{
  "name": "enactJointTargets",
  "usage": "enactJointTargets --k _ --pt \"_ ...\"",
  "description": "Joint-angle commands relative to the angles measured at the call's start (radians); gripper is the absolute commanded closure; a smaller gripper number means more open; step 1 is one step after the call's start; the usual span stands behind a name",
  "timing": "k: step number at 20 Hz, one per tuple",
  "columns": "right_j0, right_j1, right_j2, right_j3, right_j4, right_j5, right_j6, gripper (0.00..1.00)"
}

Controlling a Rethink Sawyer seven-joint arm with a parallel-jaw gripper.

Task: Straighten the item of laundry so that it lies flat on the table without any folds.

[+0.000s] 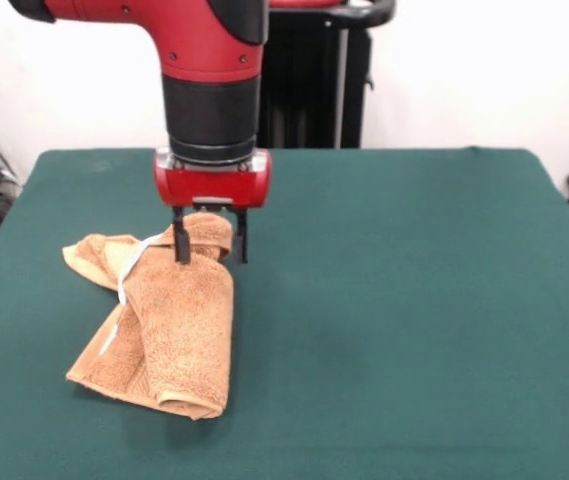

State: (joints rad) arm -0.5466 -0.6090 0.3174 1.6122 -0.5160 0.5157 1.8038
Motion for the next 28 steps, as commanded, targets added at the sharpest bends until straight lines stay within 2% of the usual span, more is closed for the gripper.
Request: enactJointTargets --k 1,4,10,16,28 --pt "-0.019 0.03 0.028 0.025 -0.004 0.149 -0.097 0.0" --pt "-0.043 0.047 0.036 0.042 -0.028 0.124 -0.119 0.0" --pt "-0.101 0.15 0.066 0.062 -0.084 0.034 -0.16 0.0" --pt "-0.102 0.188 0.065 0.068 -0.125 -0.042 -0.113 0.0" --pt "-0.124 0.19 0.11 0.111 -0.067 -0.007 -0.091 0.0"
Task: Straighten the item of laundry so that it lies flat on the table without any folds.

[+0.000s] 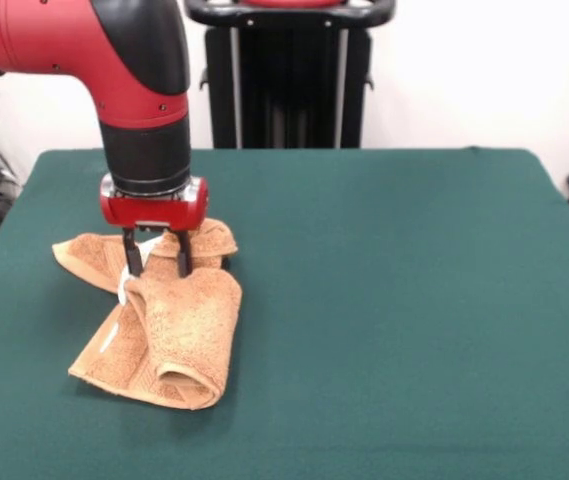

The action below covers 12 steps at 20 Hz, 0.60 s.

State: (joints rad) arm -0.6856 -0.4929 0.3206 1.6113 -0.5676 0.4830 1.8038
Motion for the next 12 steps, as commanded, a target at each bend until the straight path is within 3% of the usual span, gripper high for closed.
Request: enactJointTargets --k 1,6,12 --pt "0.011 0.08 0.112 0.114 -0.011 0.028 -0.091 0.0" --pt "-0.022 0.121 0.13 0.124 0.017 -0.018 -0.041 0.0" --pt "0.02 0.158 0.066 0.108 -0.01 -0.111 0.048 0.0"
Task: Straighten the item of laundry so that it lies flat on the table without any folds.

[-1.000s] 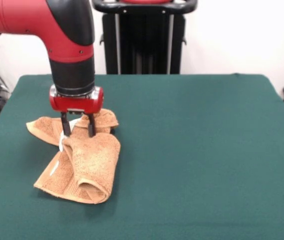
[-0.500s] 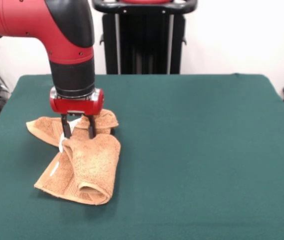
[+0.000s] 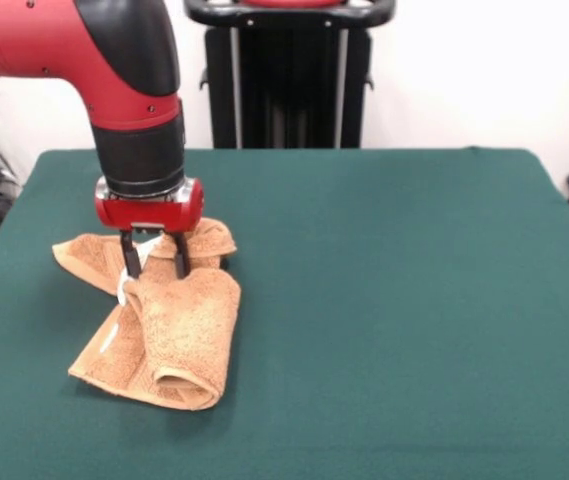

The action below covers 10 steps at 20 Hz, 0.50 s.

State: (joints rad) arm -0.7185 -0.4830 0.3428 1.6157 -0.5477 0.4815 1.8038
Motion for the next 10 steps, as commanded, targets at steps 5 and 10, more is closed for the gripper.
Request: enactJointTargets --k 5,10 --pt "0.007 0.276 0.068 0.076 -0.101 -0.353 0.047 0.0" --pt "0.02 0.297 0.039 0.074 -0.103 -0.458 0.091 0.0"
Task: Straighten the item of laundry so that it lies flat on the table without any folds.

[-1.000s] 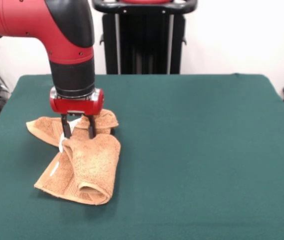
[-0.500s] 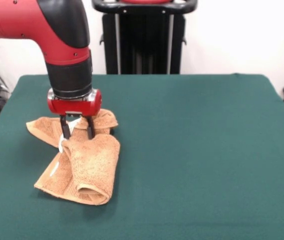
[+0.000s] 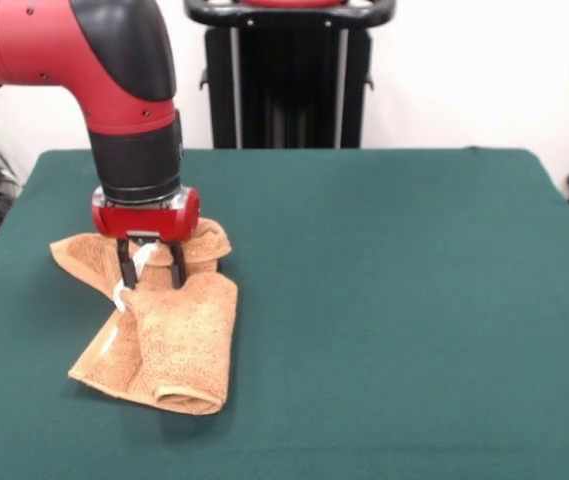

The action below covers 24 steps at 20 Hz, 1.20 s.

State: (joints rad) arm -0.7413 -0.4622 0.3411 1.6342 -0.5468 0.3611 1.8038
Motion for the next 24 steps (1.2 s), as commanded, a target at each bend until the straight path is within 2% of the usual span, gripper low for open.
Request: enactJointTargets --k 1,7,10,11,15,24 --pt "0.034 0.288 0.047 0.054 -0.093 -0.335 0.092 0.0" --pt "0.067 0.285 0.003 0.063 -0.043 -0.358 0.148 0.0" --pt "0.079 0.279 -0.007 0.062 -0.034 -0.338 0.138 0.0" --pt "0.087 0.276 -0.015 0.063 -0.022 -0.333 0.137 1.0" --pt "0.159 0.242 -0.089 0.063 0.028 -0.325 0.206 1.0" --pt "0.253 0.125 -0.171 0.125 0.119 -0.27 0.207 1.0"
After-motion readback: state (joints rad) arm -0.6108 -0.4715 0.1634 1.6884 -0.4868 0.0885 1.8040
